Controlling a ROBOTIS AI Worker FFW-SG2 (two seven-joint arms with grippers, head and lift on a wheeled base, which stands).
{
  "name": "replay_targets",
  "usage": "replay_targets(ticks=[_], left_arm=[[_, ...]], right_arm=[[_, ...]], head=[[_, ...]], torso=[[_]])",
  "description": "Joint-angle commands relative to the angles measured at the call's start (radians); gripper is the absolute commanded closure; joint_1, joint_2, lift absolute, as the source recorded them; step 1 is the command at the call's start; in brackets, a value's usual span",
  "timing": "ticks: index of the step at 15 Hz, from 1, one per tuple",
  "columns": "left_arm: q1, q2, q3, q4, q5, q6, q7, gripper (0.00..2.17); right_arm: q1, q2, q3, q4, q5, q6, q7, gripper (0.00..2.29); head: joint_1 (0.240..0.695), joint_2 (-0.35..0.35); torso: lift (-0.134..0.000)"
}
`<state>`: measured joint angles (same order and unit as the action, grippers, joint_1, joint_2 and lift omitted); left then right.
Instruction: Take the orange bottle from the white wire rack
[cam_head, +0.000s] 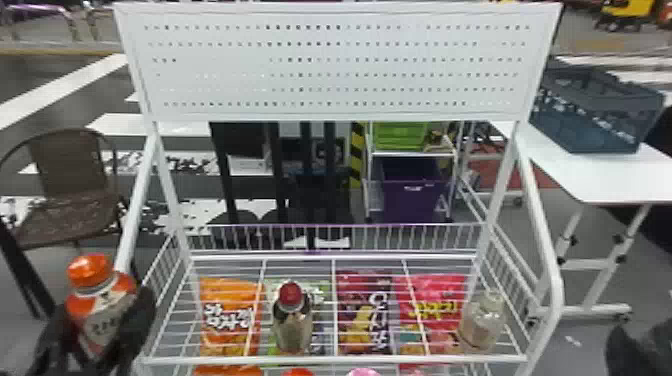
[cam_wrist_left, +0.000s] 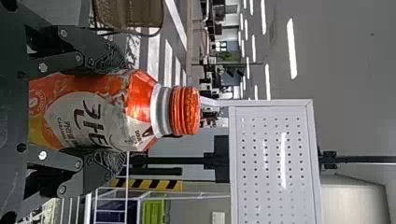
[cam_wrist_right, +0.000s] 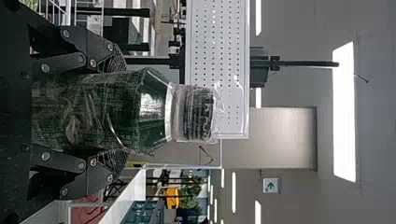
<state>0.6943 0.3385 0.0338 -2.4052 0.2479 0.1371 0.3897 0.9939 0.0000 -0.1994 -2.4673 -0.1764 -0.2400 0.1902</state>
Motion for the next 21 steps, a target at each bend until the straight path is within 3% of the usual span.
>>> replay_targets(ticks=[1, 21], left_arm=[[0.056, -0.001, 0.012, -0.066, -0.001, 0.0, -0.003, 1.98], [0.044, -0.015, 0.012, -0.094, -0.038, 0.043, 0.005, 1.98]], right_arm=[[-0.001, 0.001, 0.0, 0.002, 0.0, 0.0, 0.0, 1.02], [-0.031, 0.001, -0.005, 0.007, -0.005, 0.031, 0.002, 1.02]], head=[[0.499, 0.0], [0.499, 0.0]], torso=[[0.0], [0.0]])
